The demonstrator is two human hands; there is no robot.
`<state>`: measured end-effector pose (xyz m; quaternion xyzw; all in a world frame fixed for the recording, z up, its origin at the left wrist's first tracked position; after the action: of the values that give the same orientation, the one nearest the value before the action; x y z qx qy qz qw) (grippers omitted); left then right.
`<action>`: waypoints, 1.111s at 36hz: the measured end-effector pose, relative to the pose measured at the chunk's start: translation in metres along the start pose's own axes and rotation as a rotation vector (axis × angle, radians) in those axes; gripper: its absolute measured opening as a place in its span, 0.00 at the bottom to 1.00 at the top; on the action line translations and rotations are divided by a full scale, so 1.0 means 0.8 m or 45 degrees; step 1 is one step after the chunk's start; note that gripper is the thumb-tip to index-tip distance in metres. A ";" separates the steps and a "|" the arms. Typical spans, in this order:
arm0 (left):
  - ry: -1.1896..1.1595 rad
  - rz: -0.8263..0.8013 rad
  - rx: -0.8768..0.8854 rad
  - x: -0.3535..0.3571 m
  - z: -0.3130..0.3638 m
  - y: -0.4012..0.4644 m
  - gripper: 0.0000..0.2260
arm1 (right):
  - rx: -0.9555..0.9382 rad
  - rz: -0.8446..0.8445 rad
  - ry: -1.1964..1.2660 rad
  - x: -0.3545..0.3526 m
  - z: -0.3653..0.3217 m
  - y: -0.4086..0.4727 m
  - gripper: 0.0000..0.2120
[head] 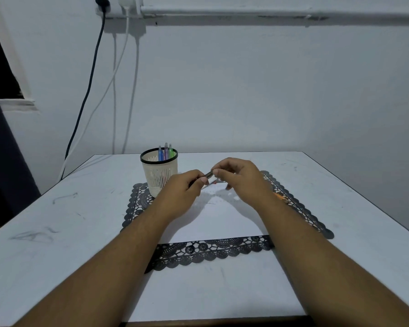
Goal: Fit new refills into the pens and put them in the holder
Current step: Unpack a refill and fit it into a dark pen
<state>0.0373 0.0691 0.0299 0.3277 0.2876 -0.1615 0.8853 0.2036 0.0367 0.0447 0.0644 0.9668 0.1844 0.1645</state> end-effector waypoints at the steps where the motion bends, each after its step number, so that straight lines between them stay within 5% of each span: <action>1: -0.022 0.017 0.001 0.000 0.002 0.000 0.11 | 0.052 -0.001 0.100 0.005 0.005 0.000 0.03; 5: -0.149 0.022 -0.011 0.004 0.005 0.000 0.12 | 0.150 -0.008 0.341 0.026 0.013 -0.004 0.04; 11: -0.244 -0.011 -0.064 0.009 -0.001 0.002 0.10 | 0.237 0.333 0.676 0.003 0.019 0.004 0.06; 18: -0.303 -0.075 -0.149 0.026 -0.009 -0.004 0.05 | 0.434 0.072 1.418 0.041 0.015 -0.001 0.15; 23: -0.273 -0.090 -0.159 0.028 -0.010 -0.004 0.07 | 0.329 0.041 1.467 0.032 -0.001 0.001 0.21; 40: -0.418 -0.087 -0.165 0.026 -0.006 -0.006 0.03 | 0.232 0.035 1.536 0.011 -0.005 0.002 0.13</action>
<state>0.0492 0.0670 0.0121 0.2292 0.1599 -0.2241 0.9336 0.1941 0.0384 0.0459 -0.0251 0.9005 0.1071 -0.4207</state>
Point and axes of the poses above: each hand's wrist, its own y-axis towards the middle knuckle, its own x-axis out of the palm, z = x × y, the point moved 8 cm from there along y, towards the middle knuckle, and after that the axes turned 3 degrees about x, right-handed, at the moved point
